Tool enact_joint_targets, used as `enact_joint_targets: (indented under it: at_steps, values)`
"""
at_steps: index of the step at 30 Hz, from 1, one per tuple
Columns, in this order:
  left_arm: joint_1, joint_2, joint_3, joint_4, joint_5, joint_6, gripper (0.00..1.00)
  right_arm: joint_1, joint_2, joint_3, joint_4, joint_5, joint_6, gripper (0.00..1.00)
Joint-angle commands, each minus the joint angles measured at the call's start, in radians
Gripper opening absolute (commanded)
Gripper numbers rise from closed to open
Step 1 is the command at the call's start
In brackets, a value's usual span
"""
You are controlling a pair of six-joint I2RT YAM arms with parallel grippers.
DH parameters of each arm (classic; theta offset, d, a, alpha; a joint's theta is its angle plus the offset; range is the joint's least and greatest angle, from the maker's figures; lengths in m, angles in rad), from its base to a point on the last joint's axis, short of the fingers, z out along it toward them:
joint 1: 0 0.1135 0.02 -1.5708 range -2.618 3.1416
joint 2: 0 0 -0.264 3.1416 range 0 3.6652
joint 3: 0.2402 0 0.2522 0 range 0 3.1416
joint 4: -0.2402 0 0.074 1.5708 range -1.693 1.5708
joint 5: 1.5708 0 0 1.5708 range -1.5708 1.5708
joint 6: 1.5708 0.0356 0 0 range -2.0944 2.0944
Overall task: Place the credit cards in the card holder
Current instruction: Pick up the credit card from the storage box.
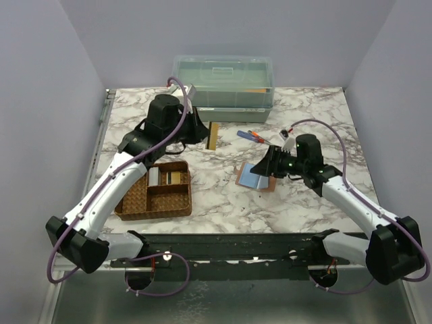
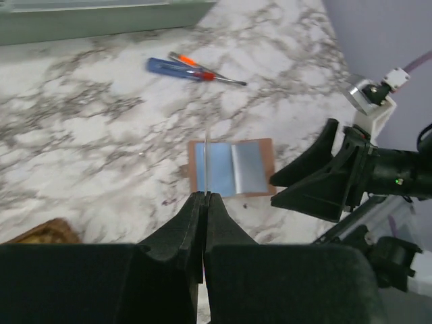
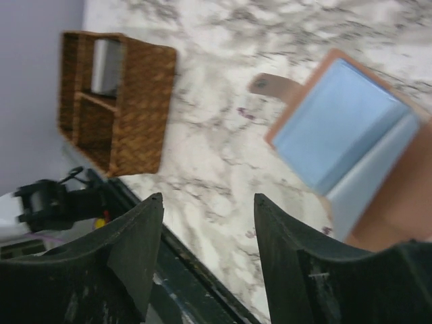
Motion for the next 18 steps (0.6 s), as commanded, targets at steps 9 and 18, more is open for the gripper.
enact_joint_targets:
  at_steps: [9, 18]
  values:
    - [-0.001, 0.105, -0.254, 0.794, 0.604, -0.232, 0.00, 0.009, -0.139, -0.163, 0.709, -0.273, 0.447, 0.68]
    - [0.000, 0.125, -0.370, 1.031, 0.649, -0.417, 0.00, 0.009, -0.137, -0.285, 1.001, -0.218, 0.575, 0.57]
